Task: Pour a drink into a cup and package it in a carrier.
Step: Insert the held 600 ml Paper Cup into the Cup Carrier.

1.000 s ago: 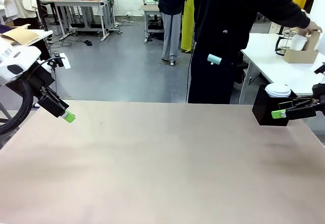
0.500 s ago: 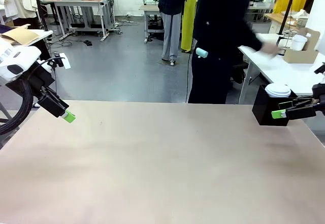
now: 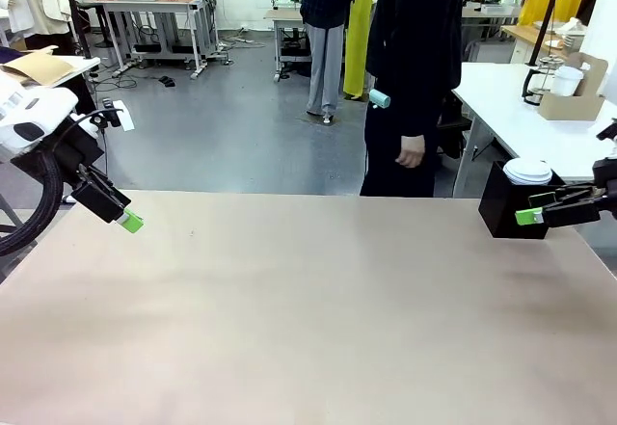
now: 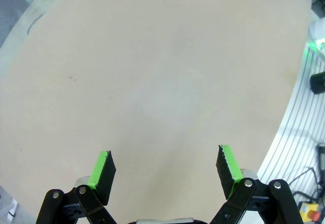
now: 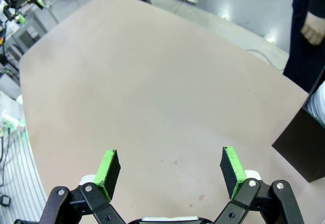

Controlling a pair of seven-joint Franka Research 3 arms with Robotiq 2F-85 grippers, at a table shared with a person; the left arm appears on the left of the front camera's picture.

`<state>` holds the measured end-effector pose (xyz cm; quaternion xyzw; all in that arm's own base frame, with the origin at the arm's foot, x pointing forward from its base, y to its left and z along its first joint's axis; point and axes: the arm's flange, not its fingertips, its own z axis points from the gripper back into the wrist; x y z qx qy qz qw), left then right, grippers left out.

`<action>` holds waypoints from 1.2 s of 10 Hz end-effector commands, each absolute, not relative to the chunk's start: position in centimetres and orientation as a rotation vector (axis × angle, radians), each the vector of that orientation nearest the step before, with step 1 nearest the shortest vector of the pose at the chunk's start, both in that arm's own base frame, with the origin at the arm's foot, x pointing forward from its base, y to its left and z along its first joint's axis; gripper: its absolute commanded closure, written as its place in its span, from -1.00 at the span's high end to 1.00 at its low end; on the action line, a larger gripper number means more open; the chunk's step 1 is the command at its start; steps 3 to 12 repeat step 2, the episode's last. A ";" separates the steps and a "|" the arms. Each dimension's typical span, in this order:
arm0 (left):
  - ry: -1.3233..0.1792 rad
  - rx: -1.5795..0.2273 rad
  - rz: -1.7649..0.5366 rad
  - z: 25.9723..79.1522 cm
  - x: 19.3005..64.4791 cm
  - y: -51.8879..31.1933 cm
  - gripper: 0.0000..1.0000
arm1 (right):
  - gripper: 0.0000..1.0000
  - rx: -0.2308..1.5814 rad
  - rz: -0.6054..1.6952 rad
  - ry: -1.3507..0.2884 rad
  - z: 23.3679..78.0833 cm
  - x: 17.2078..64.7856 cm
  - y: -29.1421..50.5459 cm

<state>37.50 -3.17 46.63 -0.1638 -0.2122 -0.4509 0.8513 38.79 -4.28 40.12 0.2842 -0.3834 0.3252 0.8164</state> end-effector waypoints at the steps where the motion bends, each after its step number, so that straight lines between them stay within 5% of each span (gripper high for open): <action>1: -0.447 -0.360 -0.938 46.7 37.5 -3.3 1.00 | 1.00 0.616 0.699 -0.828 40.1 38.8 -4.3; 12: -0.447 -0.360 -0.938 46.7 37.5 -3.3 1.00 | 1.00 0.616 0.699 -0.828 40.1 38.8 -4.3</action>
